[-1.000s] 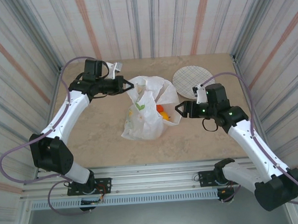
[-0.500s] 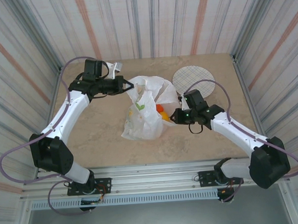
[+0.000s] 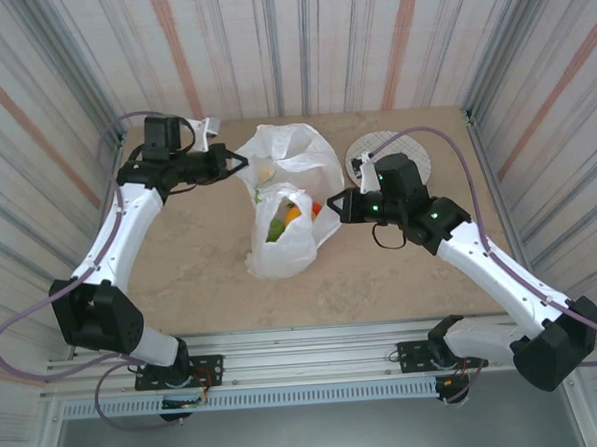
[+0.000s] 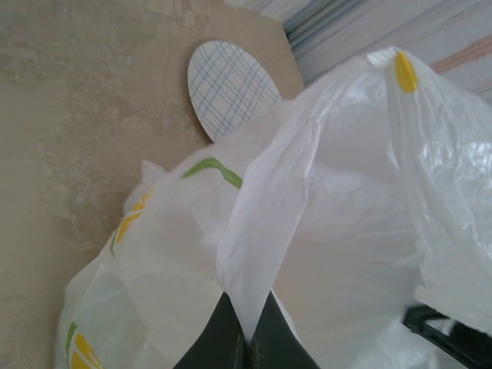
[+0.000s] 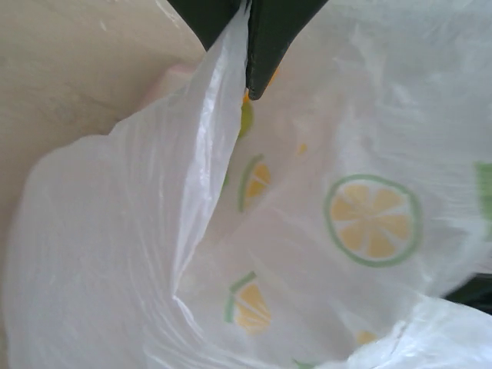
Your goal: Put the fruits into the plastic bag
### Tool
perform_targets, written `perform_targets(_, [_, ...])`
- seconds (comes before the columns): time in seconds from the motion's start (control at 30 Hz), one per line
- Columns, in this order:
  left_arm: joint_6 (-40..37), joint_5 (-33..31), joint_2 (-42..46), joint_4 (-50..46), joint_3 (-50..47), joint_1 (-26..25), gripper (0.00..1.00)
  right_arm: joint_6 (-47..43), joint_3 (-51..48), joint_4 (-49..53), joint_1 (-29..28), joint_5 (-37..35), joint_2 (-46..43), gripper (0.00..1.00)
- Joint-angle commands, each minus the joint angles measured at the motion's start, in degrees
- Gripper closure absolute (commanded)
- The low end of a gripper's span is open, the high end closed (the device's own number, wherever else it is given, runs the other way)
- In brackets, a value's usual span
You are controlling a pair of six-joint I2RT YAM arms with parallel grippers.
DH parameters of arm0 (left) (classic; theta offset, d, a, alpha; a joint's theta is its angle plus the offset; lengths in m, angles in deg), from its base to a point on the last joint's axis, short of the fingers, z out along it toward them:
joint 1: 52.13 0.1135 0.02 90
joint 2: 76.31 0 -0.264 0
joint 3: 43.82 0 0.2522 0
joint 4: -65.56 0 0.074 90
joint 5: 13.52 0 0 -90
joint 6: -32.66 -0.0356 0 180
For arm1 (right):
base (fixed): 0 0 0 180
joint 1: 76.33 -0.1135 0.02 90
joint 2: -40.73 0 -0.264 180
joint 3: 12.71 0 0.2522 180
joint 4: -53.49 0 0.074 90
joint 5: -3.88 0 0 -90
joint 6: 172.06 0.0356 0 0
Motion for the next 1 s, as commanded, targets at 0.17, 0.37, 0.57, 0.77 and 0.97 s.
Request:
perform_targets(0.17, [3.6,1.1,3.7,-0.5,1.6,2.3,1.0,-1.5,8.8,0.8,-1.5,-0.8,2.7,0.92])
perform_targets(0.37, [1.8,-2.9,1.3,-4.5,2.4,-2.1,1.0,-2.4,5.7,0.6,0.9,-0.1,6.9,0.91])
perform_targets(0.57, [5.4,-6.1,0.7,-1.1,-2.2,-2.7,1.0,-2.7,1.4,-0.6,4.6,1.7,9.1,0.88])
perform_targets(0.77, [7.5,-10.8,0.4,2.0,-4.9,-4.2,0.96,-4.0,1.9,0.3,7.9,5.1,10.8,0.75])
perform_targets(0.97, [7.7,-12.1,3.6,2.4,-5.1,-4.1,0.73,-8.6,6.0,7.5,9.4,1.5,6.7,0.44])
